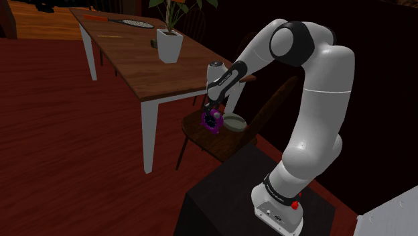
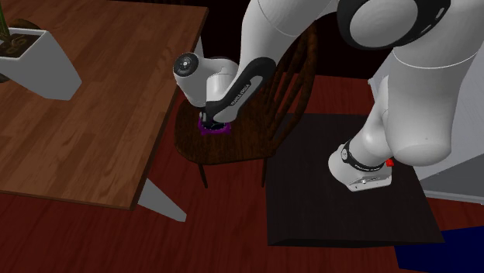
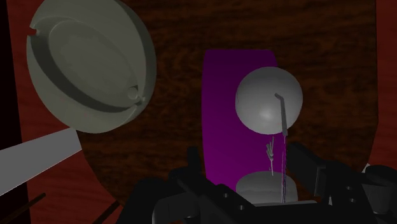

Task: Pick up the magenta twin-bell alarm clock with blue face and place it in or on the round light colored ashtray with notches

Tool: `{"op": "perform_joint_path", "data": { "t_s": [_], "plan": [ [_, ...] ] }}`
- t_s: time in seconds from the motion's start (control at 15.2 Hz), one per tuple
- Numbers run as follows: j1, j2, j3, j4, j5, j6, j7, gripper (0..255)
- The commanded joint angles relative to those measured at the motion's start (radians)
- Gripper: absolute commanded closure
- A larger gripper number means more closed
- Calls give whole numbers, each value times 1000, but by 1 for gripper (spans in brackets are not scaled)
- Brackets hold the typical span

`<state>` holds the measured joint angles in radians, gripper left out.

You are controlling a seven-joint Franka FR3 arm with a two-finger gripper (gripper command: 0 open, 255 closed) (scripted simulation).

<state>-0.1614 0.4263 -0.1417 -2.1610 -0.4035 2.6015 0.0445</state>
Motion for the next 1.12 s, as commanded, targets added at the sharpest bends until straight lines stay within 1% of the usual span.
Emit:
{"op": "perform_joint_path", "data": {
  "t_s": [0.0,0.2,1.06],
  "plan": [
    [0,0,0,0,0,0,0,255],
    [0,1,0,0,0,0,0,255],
    [-5,-144,16,-3,36,-138,-58,255]
  ]
}}
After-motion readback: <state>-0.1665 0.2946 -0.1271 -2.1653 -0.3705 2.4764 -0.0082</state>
